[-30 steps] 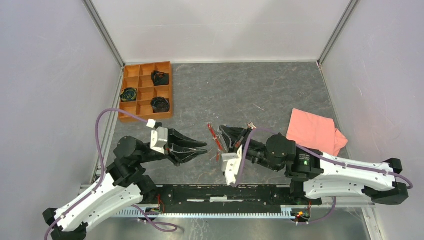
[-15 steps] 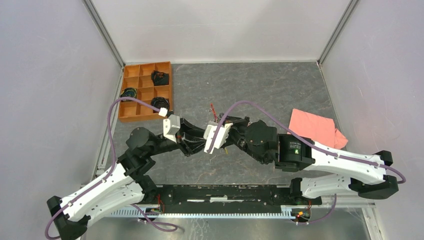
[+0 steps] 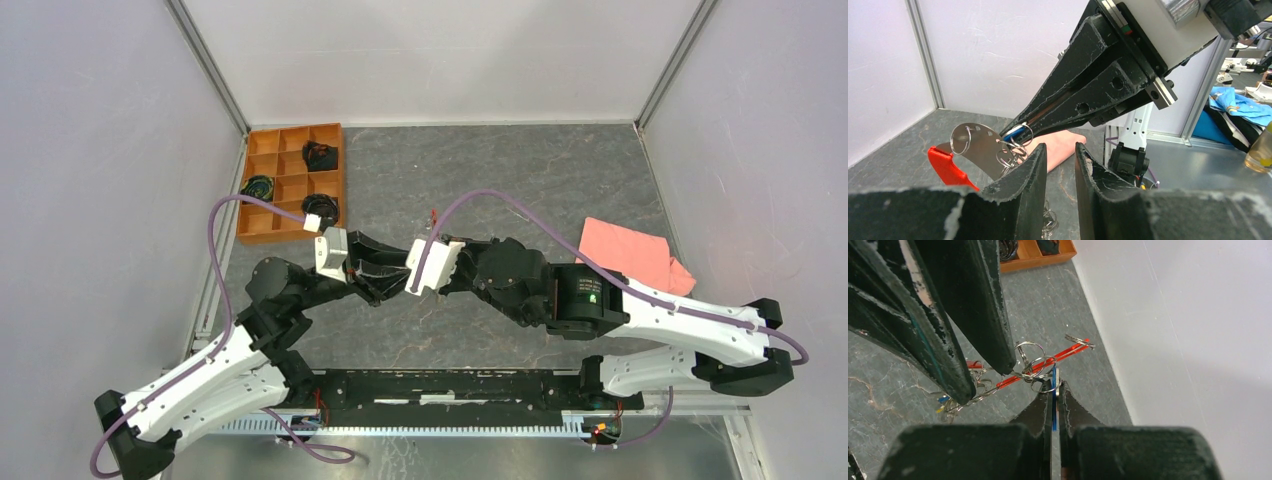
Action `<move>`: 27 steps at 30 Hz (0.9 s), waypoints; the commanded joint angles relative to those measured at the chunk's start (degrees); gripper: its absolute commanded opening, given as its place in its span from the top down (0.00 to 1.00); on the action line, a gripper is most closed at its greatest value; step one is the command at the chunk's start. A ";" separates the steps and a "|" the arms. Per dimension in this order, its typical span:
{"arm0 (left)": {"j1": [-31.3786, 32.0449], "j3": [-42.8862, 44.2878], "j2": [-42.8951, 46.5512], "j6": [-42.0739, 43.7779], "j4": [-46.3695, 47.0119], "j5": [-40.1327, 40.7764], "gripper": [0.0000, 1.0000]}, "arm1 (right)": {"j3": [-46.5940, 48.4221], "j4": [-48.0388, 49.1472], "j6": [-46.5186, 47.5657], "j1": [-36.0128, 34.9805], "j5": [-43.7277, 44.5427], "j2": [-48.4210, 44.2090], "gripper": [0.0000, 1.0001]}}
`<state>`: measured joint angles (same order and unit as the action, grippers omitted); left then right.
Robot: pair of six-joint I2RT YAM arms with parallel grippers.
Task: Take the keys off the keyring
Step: Remove the key from the keyring.
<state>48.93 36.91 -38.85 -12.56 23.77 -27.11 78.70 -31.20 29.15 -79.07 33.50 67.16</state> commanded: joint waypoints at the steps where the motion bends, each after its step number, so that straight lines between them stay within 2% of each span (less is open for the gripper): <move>1: 0.29 0.62 -0.90 -0.63 3.47 0.42 0.67 | 2.96 1.64 -2.60 0.12 0.42 -0.46 1.00; 7: 0.46 0.29 -1.78 0.37 2.90 1.10 0.70 | 3.11 1.42 -3.54 0.02 -0.30 -0.72 1.00; 22: 1.24 -0.99 -2.39 4.34 -2.22 7.71 0.72 | 3.01 0.89 -4.98 0.09 -3.57 -1.30 1.00; 27: 1.35 -2.31 -0.61 5.55 -2.24 9.88 0.69 | 2.74 0.92 -4.67 0.10 -4.28 -1.59 1.00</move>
<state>50.02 35.22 -40.91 -10.57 21.71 -20.80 78.72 -32.71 25.28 -79.00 30.57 67.18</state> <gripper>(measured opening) 0.297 0.032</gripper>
